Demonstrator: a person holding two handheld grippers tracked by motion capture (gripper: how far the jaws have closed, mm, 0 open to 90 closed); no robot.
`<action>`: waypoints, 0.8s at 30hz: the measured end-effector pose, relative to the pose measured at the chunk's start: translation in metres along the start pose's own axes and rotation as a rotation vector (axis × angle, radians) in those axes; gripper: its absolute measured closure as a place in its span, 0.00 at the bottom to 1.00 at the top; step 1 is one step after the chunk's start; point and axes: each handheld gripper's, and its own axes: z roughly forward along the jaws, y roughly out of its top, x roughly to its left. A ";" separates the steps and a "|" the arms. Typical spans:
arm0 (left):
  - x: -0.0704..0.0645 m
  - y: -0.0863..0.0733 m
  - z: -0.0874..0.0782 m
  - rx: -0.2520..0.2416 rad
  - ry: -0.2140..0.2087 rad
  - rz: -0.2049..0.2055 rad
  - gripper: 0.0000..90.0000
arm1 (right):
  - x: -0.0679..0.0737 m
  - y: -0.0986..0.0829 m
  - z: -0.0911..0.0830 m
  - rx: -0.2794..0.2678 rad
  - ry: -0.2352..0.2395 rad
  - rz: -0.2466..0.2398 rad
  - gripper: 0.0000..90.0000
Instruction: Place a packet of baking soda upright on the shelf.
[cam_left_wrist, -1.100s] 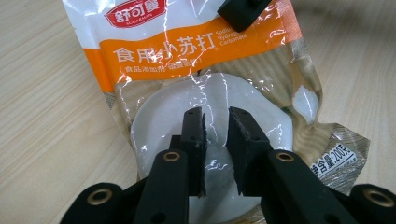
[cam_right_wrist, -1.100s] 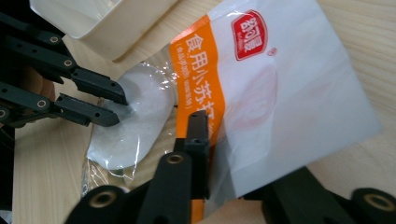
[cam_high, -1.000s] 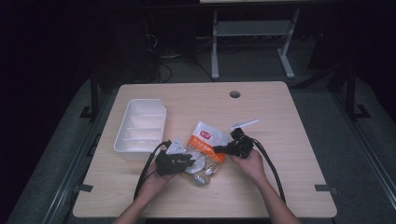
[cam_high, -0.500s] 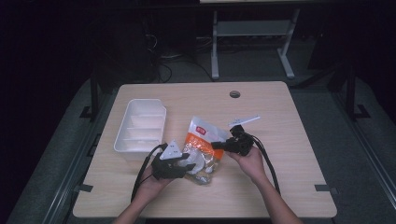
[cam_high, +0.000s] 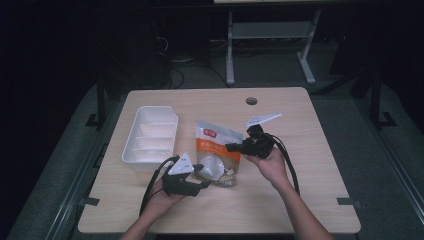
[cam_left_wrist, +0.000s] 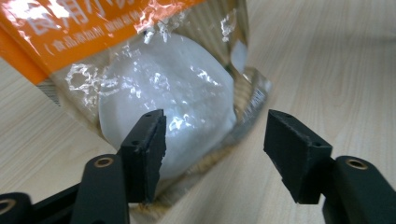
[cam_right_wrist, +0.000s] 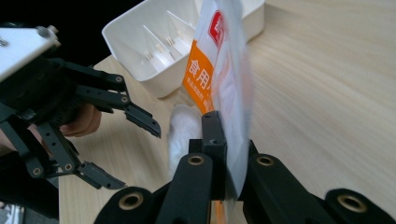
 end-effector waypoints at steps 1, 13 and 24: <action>0.000 0.000 0.000 -0.004 -0.011 0.001 0.40 | 0.002 0.003 -0.001 -0.001 -0.003 -0.016 1.00; -0.005 -0.003 0.004 0.004 -0.062 0.058 0.36 | 0.017 0.039 -0.009 0.016 -0.065 -0.122 1.00; -0.014 -0.008 0.000 0.022 -0.063 0.079 0.34 | 0.017 0.067 0.001 0.009 -0.060 -0.138 1.00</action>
